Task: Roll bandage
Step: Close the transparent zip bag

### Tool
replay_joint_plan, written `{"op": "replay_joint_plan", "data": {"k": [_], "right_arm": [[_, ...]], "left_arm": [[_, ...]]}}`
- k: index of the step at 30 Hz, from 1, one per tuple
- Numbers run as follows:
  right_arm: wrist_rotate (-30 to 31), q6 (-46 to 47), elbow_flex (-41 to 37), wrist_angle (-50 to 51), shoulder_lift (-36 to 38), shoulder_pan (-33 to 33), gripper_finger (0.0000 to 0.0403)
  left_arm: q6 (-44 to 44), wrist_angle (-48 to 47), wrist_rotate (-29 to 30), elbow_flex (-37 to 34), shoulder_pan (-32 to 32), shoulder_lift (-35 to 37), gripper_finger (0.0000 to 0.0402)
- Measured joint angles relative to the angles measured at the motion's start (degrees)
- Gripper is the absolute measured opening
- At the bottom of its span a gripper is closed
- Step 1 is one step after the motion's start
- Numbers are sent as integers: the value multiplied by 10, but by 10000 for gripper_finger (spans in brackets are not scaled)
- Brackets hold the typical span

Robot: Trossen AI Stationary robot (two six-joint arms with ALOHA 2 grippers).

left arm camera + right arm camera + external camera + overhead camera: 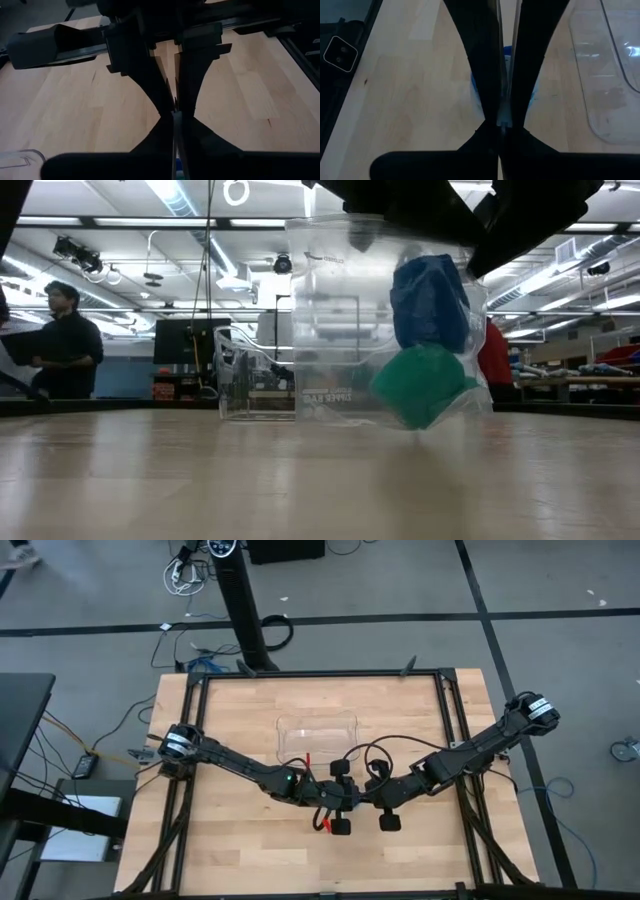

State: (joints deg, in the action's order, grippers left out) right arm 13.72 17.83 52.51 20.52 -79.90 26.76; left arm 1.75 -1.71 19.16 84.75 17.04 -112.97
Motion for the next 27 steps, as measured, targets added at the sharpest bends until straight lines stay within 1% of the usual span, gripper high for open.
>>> {"op": "replay_joint_plan", "data": {"k": [20,24,27], "right_arm": [[-8,16,0,21,3,5,3],[-11,25,0,22,14,19,25],[16,27,0,21,14,21,59]], "left_arm": [[7,-52,7,1,10,5,23],[16,-72,12,-1,11,15,23],[16,-75,22,4,12,22,24]]}}
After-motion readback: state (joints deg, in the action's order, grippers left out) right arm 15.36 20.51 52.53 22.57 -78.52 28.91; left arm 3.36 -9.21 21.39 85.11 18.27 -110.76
